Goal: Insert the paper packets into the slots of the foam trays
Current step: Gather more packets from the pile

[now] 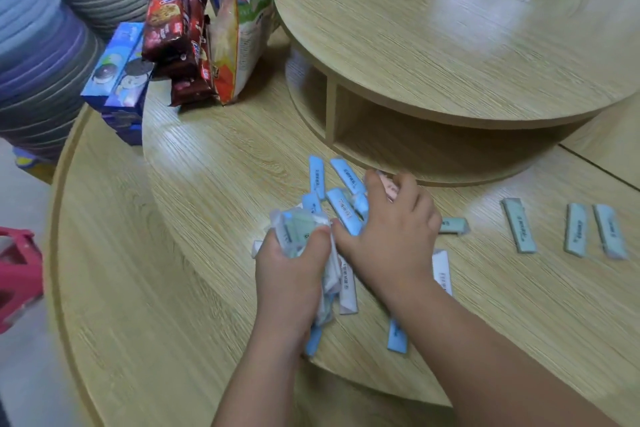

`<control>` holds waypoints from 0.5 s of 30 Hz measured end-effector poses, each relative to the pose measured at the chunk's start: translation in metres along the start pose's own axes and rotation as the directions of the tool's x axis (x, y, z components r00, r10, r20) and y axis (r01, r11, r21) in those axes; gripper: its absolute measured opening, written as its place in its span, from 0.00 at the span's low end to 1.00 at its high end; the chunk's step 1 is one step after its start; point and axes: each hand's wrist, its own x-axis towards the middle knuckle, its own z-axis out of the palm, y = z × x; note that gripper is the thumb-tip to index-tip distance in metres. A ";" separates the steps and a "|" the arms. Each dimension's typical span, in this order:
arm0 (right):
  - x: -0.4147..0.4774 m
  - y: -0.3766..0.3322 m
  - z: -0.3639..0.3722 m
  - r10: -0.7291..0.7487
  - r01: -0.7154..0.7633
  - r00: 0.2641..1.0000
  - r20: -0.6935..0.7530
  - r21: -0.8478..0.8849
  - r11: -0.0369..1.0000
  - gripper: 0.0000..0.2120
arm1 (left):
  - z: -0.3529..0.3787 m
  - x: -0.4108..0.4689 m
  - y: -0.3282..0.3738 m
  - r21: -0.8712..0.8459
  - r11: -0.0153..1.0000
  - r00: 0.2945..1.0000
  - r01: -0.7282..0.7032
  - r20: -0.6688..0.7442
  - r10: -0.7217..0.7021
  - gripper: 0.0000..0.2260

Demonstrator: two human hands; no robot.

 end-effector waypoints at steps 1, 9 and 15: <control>0.001 0.000 0.000 -0.009 0.009 1.000 0.006 0.004 1.000 0.39 | 0.004 0.000 0.000 -0.001 1.000 1.000 -0.011 -0.003 0.011 0.12; 0.011 0.007 -0.008 -0.166 0.169 0.984 0.065 -0.038 0.985 0.32 | 0.025 0.017 0.004 -0.040 0.999 1.000 -0.014 0.021 0.015 0.13; 0.023 0.003 -0.013 -0.251 0.268 0.955 0.157 -0.100 0.958 0.34 | 0.024 0.019 0.005 -0.043 0.999 1.000 0.019 0.023 -0.018 0.16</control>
